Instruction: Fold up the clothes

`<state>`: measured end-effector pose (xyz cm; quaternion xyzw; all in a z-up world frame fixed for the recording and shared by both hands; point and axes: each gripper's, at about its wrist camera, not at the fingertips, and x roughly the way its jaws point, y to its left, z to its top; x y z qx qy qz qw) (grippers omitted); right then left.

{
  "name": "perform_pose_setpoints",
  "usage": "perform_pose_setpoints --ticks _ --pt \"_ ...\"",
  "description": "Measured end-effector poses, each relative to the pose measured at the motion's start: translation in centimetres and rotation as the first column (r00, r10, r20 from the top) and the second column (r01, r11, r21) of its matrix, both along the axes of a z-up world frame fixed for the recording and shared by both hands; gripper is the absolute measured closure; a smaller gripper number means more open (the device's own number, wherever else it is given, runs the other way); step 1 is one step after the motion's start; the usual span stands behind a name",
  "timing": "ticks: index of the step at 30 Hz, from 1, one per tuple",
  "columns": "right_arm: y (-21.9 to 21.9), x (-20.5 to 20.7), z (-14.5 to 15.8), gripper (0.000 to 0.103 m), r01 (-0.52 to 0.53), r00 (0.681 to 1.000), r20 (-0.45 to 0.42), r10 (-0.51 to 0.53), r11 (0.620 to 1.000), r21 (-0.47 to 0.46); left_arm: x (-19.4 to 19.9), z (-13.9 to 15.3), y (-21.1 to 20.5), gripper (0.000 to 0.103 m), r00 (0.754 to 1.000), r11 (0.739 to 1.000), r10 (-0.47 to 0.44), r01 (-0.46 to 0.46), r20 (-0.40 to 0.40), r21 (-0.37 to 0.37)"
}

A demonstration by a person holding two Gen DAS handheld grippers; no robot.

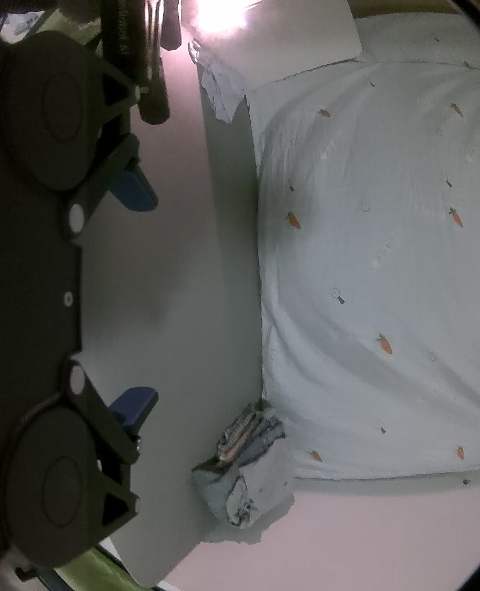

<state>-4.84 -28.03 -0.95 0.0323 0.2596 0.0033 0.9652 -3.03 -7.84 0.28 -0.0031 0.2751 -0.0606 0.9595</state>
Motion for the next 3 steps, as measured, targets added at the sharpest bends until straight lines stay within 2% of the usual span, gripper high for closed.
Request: perform_pose_setpoints --ticks 3 --pt "0.12 -0.18 0.06 0.0 -0.013 1.0 0.005 0.013 1.0 -0.003 -0.23 0.1 0.35 0.0 1.0 1.0 0.004 -0.004 0.003 -0.003"
